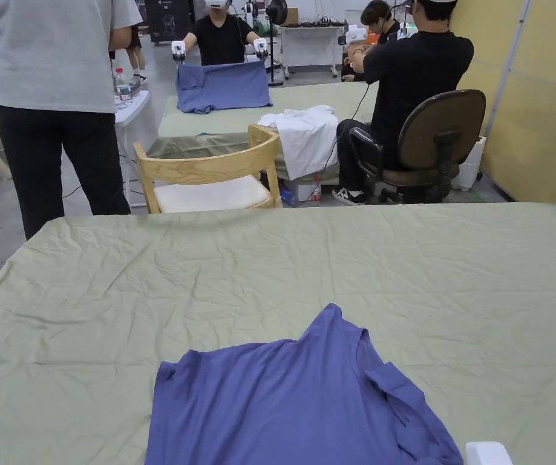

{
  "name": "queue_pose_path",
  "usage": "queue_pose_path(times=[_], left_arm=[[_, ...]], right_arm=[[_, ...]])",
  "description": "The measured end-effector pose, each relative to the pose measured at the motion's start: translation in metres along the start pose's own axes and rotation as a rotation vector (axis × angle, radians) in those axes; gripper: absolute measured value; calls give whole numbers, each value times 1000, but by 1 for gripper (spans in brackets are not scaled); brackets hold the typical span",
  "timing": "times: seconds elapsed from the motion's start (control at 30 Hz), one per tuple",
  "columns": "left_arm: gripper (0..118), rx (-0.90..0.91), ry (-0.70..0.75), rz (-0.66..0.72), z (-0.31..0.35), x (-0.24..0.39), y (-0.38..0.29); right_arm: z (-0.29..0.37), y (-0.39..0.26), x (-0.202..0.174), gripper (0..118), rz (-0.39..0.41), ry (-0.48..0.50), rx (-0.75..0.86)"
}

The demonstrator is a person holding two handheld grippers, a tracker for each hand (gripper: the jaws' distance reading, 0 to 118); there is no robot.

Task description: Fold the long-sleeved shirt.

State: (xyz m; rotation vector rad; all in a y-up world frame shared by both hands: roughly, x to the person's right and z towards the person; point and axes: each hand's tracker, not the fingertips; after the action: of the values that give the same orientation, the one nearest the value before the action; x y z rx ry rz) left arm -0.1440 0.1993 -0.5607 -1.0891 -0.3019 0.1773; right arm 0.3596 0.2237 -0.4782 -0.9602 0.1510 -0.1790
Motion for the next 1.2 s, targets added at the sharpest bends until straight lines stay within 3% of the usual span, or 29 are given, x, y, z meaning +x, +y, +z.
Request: queue_pose_path(times=[0.07,0.1,0.17,0.2,0.33,0.5,0.63,0.7,0.73,0.77,0.83,0.9,0.93,1.03,1.2], left_arm=[[12,12,14,3,2,4,-1],[20,20,25,4,3,5,-2],[50,16,48,-1,8,6,-3],[54,17,53,-8,11,7,-4],[54,74,79,-46,38,8,-4],[54,214,106,-60,76,16,19],[52,306,116,-75,97,27,50],[43,338,116,-80,103,34,62],[31,347,115,-89,107,37,69],[24,359,112,-101,110,42,74],[20,397,101,-133,115,50,80],[1,401,98,-140,116,55,86],[1,399,79,-135,116,57,90],[0,384,36,-137,108,57,101],[0,263,71,-188,66,47,145]], right_arm=[[-6,2,-3,8,11,13,-45],[-7,2,-6,18,22,-10,-61],[-4,2,-10,46,49,-54,-104],[-3,2,-12,53,65,-57,-114],[20,2,-20,55,147,-66,-99],[63,27,-37,55,138,-50,64],[91,67,-59,55,120,-103,242],[99,87,-67,54,143,-101,319],[104,96,-72,51,166,-102,347],[107,102,-77,41,178,-111,368],[112,114,-82,38,188,-97,398],[116,119,-86,10,207,-52,431],[116,120,-88,2,215,-52,441],[112,124,-94,1,262,-59,439],[91,133,-92,0,248,-37,415]])
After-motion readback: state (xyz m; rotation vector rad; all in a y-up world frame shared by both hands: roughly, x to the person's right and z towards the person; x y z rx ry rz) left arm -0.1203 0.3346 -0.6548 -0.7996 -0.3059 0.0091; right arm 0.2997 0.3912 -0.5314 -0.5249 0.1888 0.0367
